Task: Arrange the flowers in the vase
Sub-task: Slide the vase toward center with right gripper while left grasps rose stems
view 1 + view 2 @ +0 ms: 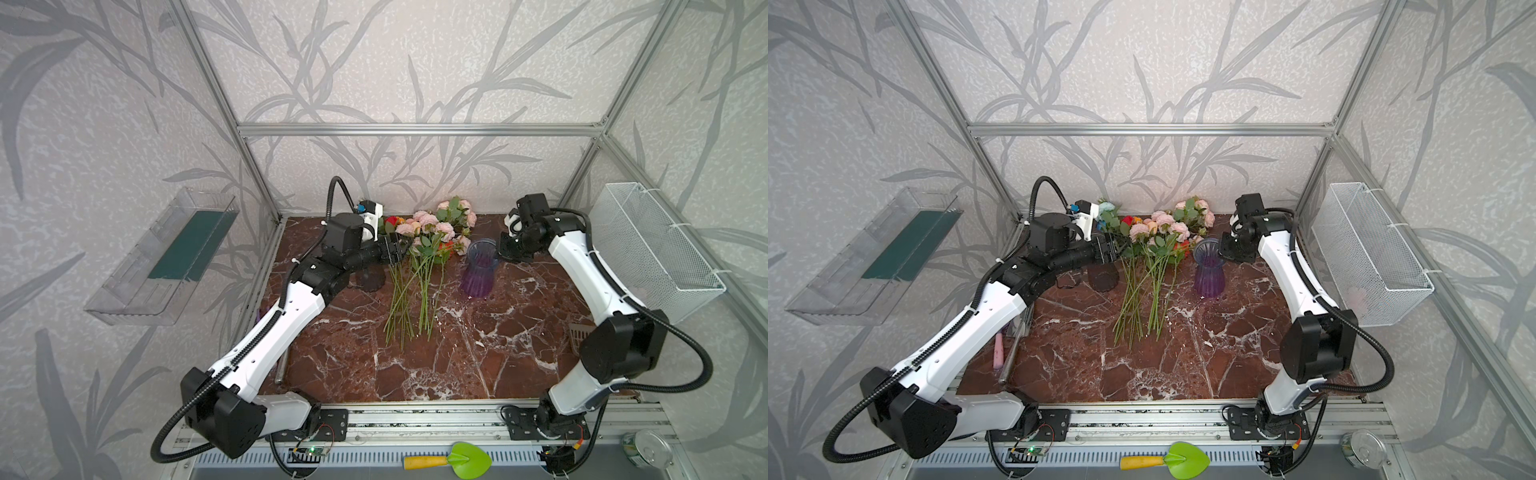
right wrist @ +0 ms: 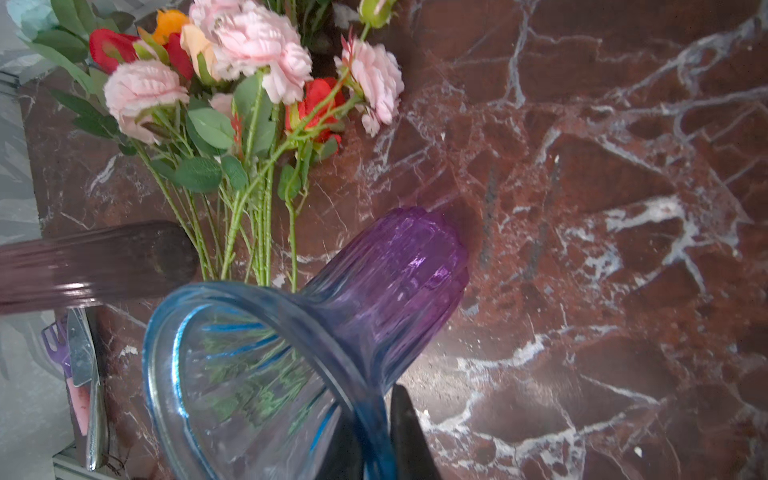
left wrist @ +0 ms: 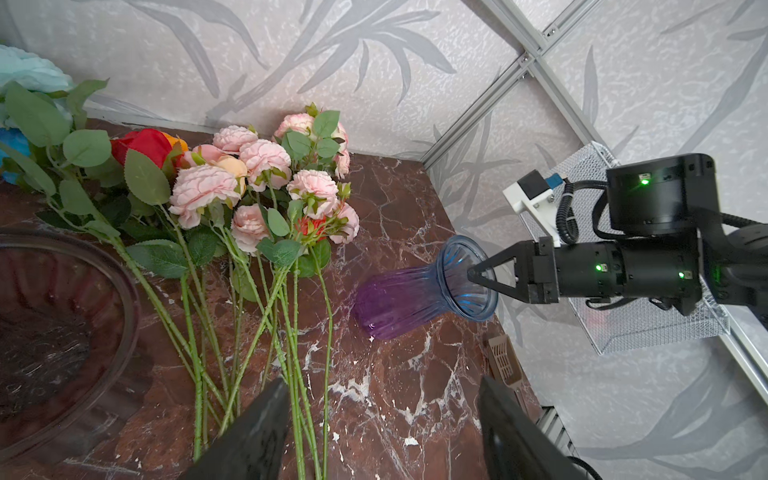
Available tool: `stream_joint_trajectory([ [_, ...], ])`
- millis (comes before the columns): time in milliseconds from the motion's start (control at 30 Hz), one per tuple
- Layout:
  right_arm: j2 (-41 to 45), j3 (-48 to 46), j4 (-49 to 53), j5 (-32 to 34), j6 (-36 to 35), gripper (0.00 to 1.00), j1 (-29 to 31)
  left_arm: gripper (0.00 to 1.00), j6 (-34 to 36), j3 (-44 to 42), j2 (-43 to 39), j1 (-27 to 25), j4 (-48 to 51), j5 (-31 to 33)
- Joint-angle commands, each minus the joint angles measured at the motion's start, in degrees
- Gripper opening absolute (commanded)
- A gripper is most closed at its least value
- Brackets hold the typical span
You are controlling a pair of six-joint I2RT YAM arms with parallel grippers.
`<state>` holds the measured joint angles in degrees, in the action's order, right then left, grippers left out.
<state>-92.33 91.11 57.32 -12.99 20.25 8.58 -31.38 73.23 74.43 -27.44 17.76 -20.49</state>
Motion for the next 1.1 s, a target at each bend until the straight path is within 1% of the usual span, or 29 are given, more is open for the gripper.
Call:
stream_joint_trajectory([
  [0, 6.46, -3.25, -0.46, -2.85, -1.08, 0.00, -0.48, 0.71, 1.79, 1.21, 0.97, -1.10, 1.35, 1.31],
  [133, 8.42, -5.18, 2.39, -2.32, -1.79, 0.00, -0.58, 0.71, 3.58, 2.28, 3.70, -2.71, 3.72, 2.53],
  [267, 9.60, -6.47, 2.31, -3.15, -1.71, 0.00, -0.76, 0.70, 6.35, 3.60, 6.75, -4.50, 6.56, 4.89],
  [433, 10.89, -7.14, 2.23, -1.84, -1.94, 0.20, -1.00, 0.69, 7.96, 4.25, 10.24, -5.66, 8.37, 7.19],
  [500, 11.71, -7.63, 2.11, -1.12, -2.21, 0.25, -1.44, 0.68, 8.63, 5.00, 11.79, -6.23, 9.49, 7.75],
  [600, 13.28, -8.85, 1.18, -0.94, -2.39, 0.29, -3.05, 0.67, 10.12, 6.16, 13.83, -7.38, 11.47, 9.35],
  [733, 14.10, -9.47, 0.74, -1.62, -3.26, 0.29, -3.57, 0.67, 11.66, 6.57, 15.36, -8.75, 12.65, 12.18],
  [833, 15.19, -9.07, 0.94, -0.37, -3.88, 0.32, -3.57, 0.66, 13.05, 6.74, 17.21, -9.71, 13.20, 13.94],
  [900, 16.36, -8.11, 1.44, 0.24, -4.49, 0.34, -3.57, 0.64, 14.41, 7.39, 19.17, -10.41, 14.33, 16.90],
  [933, 17.18, -7.89, 1.49, 0.85, -4.58, 0.34, -3.57, 0.61, 15.26, 7.69, 20.45, -10.65, 14.86, 19.07],
  [967, 18.44, -7.84, 1.33, 1.45, -4.77, 0.34, -3.54, 0.56, 16.14, 8.22, 21.88, -11.04, 15.49, 21.44],
  [1000, 19.74, -8.28, 0.64, 1.47, -5.04, 0.34, -3.57, 0.53, 16.63, 9.21, 23.55, -11.27, 16.83, 24.01],
  [1033, 20.85, -8.67, -0.05, 2.23, -5.05, 0.34, -3.57, 0.52, 17.87, 10.13, 24.99, -11.48, 17.58, 24.55],
  [1067, 21.99, -9.14, -0.83, 2.91, -4.71, 0.34, -3.57, 0.48, 19.44, 10.91, 26.57, -11.54, 17.80, 24.91],
])
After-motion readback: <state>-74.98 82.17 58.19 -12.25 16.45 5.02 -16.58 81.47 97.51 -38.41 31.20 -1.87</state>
